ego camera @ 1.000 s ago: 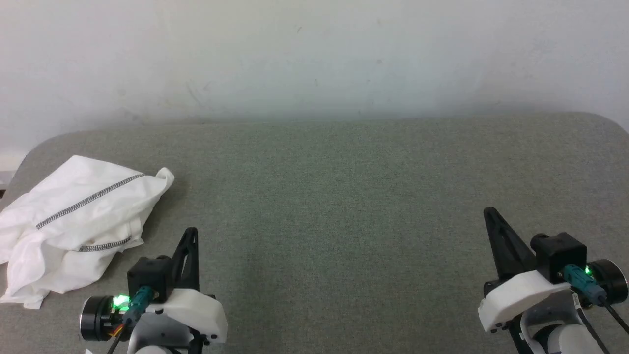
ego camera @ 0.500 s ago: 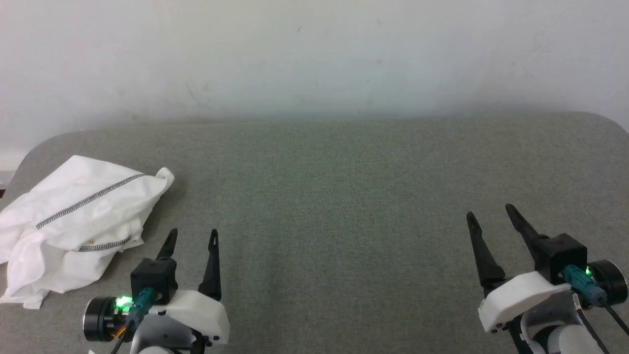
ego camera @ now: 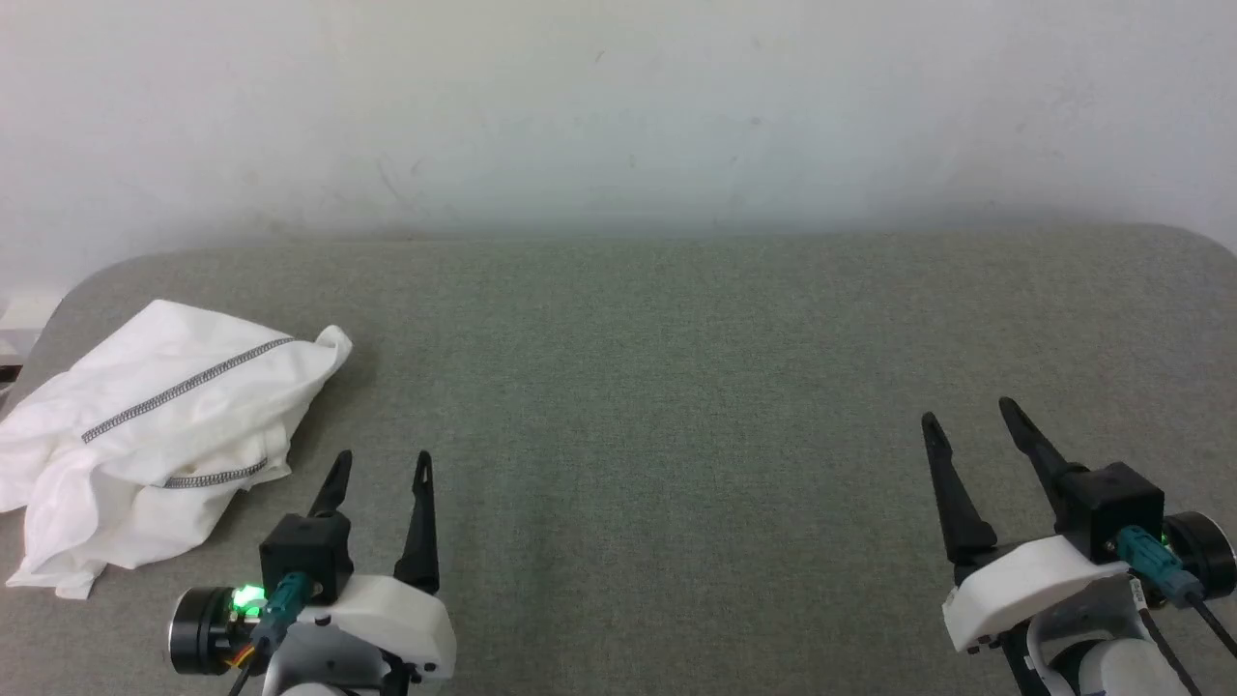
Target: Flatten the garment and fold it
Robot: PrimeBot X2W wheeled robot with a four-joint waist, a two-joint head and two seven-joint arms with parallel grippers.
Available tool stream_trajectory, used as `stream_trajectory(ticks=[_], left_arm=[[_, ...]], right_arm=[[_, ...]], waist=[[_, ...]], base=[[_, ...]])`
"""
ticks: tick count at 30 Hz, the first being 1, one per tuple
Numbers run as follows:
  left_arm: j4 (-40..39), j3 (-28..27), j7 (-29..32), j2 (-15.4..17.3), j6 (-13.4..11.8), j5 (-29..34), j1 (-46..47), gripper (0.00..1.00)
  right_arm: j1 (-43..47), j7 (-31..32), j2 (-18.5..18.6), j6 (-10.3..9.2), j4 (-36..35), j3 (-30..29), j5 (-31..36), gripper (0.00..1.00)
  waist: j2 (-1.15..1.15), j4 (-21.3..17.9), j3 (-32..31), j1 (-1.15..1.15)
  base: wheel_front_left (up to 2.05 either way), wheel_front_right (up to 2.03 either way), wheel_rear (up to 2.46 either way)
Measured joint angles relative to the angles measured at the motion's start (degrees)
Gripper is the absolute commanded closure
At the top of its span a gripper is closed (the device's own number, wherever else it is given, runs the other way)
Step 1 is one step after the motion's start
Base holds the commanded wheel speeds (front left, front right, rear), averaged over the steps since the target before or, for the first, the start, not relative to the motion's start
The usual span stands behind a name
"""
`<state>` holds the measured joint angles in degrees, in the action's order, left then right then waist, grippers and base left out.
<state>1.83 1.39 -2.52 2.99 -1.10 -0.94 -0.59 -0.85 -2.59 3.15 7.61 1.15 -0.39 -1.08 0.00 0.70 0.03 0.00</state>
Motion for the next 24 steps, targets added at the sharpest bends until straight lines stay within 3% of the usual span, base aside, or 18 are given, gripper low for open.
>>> stream_trajectory(ticks=[24], left_arm=[[1.0,0.4,-2.6,0.0,-1.1,-0.7,-0.8,0.00]], right_arm=[[0.2,-2.7,0.0,0.00,1.5,1.3,-0.9,0.00]], waist=[[0.00,5.8,-1.0,0.00]], base=[[0.00,0.00,0.00]])
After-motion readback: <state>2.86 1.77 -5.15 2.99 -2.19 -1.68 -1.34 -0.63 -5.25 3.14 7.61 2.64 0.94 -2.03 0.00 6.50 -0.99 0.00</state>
